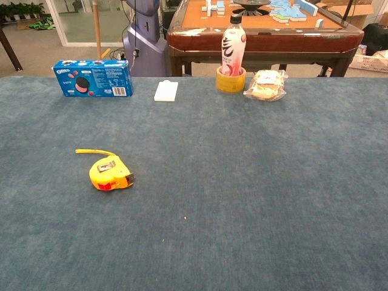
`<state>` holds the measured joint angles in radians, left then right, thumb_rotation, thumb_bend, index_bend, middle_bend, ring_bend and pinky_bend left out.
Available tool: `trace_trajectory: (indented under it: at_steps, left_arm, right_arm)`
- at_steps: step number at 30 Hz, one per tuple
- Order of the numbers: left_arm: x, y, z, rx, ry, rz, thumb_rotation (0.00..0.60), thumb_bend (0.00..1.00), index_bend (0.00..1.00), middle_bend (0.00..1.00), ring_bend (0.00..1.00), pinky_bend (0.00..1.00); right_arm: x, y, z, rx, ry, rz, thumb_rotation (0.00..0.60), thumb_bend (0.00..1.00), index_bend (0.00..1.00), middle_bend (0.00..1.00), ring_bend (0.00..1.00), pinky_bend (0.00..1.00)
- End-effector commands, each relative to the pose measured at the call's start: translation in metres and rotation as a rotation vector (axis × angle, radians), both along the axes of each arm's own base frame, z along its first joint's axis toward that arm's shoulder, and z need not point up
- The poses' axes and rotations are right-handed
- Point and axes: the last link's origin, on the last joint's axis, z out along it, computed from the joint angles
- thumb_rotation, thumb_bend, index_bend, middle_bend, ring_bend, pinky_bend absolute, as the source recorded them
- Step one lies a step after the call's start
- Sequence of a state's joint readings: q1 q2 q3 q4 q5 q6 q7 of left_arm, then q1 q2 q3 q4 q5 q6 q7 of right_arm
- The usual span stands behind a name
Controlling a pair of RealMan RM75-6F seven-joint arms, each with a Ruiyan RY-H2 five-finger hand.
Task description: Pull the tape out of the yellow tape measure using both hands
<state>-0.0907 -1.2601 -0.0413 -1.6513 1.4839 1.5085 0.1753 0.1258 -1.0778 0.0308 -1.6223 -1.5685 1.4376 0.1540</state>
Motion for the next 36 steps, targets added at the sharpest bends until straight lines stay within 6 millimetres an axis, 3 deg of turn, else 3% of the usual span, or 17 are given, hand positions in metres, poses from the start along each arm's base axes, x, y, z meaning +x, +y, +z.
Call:
trace_trajectory:
  at_steps: [1,7,16,25,36]
  left_arm:
    - [0.0,0.002,-0.001,-0.008,0.0,-0.002,0.6,0.11,0.3,0.24,0.19,0.06]
    - [0.005,0.015,-0.004,-0.049,-0.003,-0.053,0.6,0.11,0.3,0.24,0.19,0.06]
    - [0.037,0.065,-0.015,-0.238,-0.088,-0.217,0.6,0.11,0.29,0.24,0.18,0.06]
    - [0.074,0.111,-0.054,-0.49,-0.051,-0.302,0.6,0.11,0.24,0.24,0.09,0.01]
    - [0.102,0.151,-0.097,-0.626,-0.017,-0.307,0.6,0.11,0.24,0.23,0.05,0.0]
  right_arm:
    - [0.0,-0.002,-0.001,-0.001,0.001,0.0,0.6,0.24,0.34,0.33,0.27,0.22]
    - [0.007,-0.011,0.005,-0.023,0.024,0.029,0.6,0.24,0.34,0.33,0.27,0.22]
    - [0.03,-0.037,0.027,-0.09,0.069,0.086,0.6,0.24,0.34,0.33,0.27,0.22]
    - [0.037,-0.04,0.031,-0.097,0.085,0.093,0.6,0.24,0.34,0.33,0.27,0.22]
    - [0.032,-0.035,0.036,-0.11,0.093,0.068,0.6,0.24,0.34,0.33,0.27,0.22]
